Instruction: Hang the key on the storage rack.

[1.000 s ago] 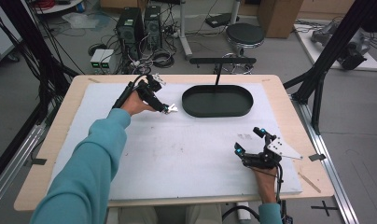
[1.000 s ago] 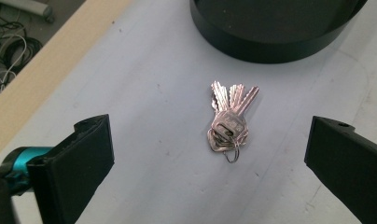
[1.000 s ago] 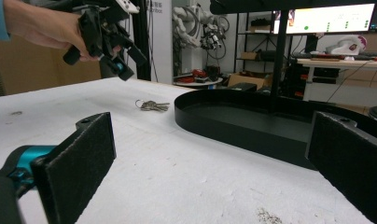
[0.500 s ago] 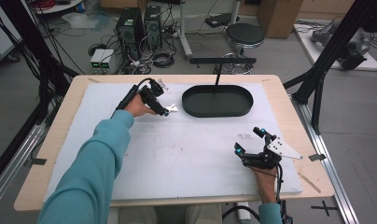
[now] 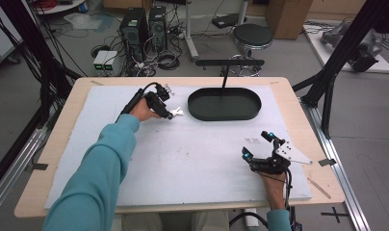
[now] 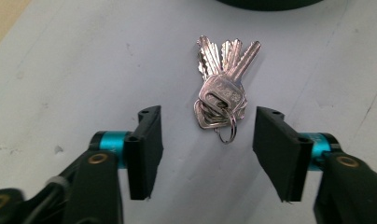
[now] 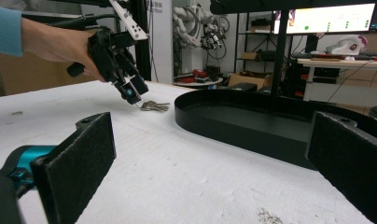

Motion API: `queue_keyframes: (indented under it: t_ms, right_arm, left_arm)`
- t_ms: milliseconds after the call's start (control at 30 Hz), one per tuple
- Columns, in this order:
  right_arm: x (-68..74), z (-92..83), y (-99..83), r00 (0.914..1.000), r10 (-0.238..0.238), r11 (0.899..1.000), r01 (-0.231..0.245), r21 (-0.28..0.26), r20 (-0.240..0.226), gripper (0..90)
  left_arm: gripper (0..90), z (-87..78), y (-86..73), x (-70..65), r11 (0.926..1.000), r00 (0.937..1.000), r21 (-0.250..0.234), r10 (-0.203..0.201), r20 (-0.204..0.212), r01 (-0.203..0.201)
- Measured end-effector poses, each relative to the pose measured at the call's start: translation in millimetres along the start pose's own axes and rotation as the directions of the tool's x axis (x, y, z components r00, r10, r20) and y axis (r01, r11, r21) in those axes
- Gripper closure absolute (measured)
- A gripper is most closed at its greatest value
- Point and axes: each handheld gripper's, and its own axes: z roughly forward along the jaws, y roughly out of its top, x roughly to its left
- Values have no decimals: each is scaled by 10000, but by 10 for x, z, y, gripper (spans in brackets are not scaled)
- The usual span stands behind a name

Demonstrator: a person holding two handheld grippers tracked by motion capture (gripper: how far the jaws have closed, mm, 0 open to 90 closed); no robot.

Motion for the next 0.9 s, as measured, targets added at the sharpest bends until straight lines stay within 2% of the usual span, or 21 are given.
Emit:
queue_keyframes:
  t_ms: [67,133,167,233,400,567,900]
  right_arm:
    - [-1,-1,0,10000,16,10000,-16,7,-15,7]
    - [-1,-1,0,10000,16,10000,-16,4,-19,7]
    - [-1,-1,0,10000,16,10000,-16,4,-19,7]
    - [-1,0,0,10000,22,10000,-22,7,-13,7]
    - [0,-1,0,10000,15,10000,-15,8,-8,7]
    - [0,0,0,10000,7,10000,-7,-2,-4,7]
    - [-1,-1,0,10000,15,10000,-15,5,-22,7]
  left_arm:
    - [521,11,-3,-3,10000,9999,35,-35,115,35]
    - [572,18,-3,-14,9999,10000,139,-39,11,39]
    - [572,21,-4,-15,9998,9998,147,-134,154,131]
    - [631,23,-2,-20,9997,9999,209,-82,74,80]
    - [711,23,7,-30,9997,9998,189,-186,86,184]
    - [758,14,8,-25,9991,9991,189,-387,185,384]
    - [848,29,12,-31,9987,9989,268,-432,181,427]
